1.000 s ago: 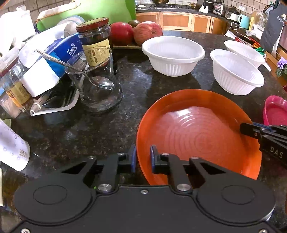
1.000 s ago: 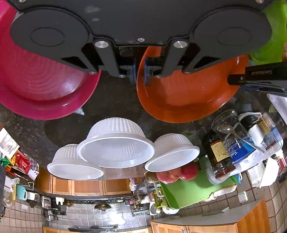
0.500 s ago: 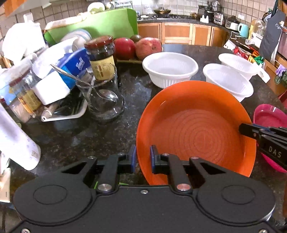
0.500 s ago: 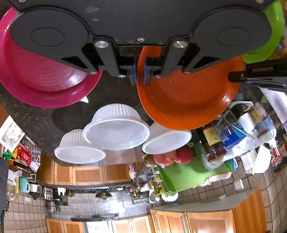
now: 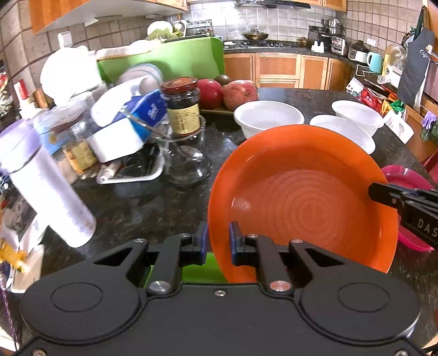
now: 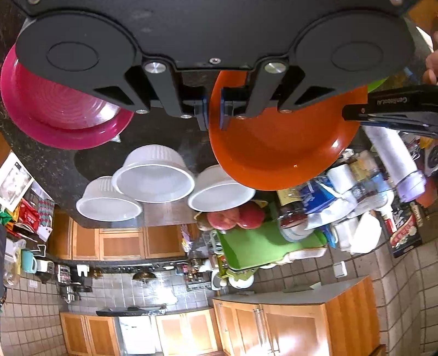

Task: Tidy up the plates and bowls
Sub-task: 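Lift the orange plate and lower it onto the green plate, open left gripper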

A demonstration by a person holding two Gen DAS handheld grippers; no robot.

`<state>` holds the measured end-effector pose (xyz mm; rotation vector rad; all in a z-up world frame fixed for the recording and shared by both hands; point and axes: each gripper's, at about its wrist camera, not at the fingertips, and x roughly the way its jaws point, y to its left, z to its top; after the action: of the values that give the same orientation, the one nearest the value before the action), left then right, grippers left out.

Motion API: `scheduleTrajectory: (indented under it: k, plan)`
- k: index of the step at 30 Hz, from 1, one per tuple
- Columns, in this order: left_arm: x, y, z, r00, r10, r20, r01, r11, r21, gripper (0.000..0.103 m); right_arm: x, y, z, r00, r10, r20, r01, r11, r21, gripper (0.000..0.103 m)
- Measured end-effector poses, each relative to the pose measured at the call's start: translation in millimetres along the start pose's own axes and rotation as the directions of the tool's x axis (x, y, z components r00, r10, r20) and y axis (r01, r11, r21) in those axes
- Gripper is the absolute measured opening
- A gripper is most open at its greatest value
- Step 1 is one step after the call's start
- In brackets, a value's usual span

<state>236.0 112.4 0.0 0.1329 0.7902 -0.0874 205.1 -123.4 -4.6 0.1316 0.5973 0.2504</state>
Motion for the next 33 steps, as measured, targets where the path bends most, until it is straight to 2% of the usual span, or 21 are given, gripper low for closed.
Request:
scheduleTrajectory:
  k: [9, 20, 27, 33]
  plan:
    - [-23.5, 26.6, -23.0, 0.999, 0.034, 0.008, -0.033, 0.999, -0.036, 0.020, -16.5, 33.6, -13.8, 0.999, 0.049, -0.015, -0.049, 0.998, -0.033, 0.010]
    - [-37.4, 62.0, -55.6, 0.997, 0.076, -0.019, -0.078, 0.995, -0.070, 0.020, -24.4, 76.8, -35.7, 0.993, 0.094, -0.065, -0.099, 0.993, -0.069, 0.010]
    - [-34.9, 82.4, -73.9, 0.995, 0.081, -0.054, -0.085, 0.993, -0.078, 0.020, -20.2, 99.0, -51.4, 0.990, 0.086, -0.110, -0.094, 0.993, -0.072, 0.010]
    - [-30.3, 92.9, -81.5, 0.996, 0.065, -0.055, -0.068, 0.996, -0.064, 0.020, -19.4, 107.1, -60.0, 0.991, 0.055, -0.119, -0.062, 0.996, -0.057, 0.011]
